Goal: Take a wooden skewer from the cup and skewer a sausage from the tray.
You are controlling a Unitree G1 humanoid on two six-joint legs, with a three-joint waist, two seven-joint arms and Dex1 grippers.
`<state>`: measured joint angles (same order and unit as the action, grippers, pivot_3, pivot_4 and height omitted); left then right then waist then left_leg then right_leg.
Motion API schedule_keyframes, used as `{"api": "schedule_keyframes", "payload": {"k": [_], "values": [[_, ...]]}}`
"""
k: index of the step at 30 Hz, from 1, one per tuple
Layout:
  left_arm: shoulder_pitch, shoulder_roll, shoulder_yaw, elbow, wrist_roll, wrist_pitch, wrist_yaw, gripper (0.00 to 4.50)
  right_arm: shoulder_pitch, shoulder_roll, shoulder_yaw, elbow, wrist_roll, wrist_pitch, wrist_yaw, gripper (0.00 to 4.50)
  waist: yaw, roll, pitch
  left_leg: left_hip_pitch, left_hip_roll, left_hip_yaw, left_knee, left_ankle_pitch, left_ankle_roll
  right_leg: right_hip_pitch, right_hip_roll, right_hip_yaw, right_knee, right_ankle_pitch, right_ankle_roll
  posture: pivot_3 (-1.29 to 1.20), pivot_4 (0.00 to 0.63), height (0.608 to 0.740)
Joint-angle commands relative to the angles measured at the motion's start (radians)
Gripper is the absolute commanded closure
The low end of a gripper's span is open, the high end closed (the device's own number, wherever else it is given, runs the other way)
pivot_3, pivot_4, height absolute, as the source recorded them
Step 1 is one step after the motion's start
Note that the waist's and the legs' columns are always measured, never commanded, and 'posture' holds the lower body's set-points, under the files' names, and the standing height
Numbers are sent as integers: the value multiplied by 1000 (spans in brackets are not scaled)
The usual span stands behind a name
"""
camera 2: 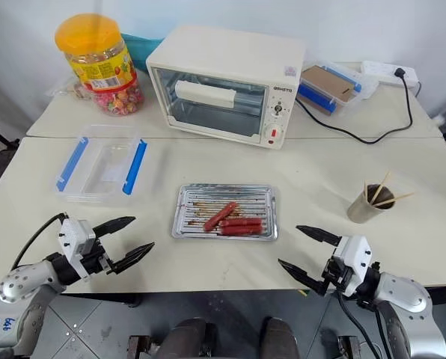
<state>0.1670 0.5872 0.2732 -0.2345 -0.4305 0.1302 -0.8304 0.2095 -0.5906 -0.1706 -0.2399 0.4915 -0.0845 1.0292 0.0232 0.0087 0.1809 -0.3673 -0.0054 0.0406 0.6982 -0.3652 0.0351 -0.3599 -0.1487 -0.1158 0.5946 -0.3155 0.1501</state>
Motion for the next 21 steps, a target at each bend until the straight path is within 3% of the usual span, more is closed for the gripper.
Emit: {"api": "schedule_keyframes", "payload": {"k": [1, 21], "values": [[6, -7, 1, -44, 4, -29, 9, 41, -7, 0, -6, -3, 7, -14, 9, 0, 0, 0, 0, 0, 0, 0, 0, 0, 0, 0, 0, 0, 0, 0, 0, 0, 150, 740], [79, -25, 13, -61, 14, -95, 46, 41, -76, 27, 29, 70, -13, -44, 49, 0, 1, 0, 0, 0, 0, 0, 0, 0, 0, 0, 0, 0, 0, 0, 0, 0, 150, 740]]}}
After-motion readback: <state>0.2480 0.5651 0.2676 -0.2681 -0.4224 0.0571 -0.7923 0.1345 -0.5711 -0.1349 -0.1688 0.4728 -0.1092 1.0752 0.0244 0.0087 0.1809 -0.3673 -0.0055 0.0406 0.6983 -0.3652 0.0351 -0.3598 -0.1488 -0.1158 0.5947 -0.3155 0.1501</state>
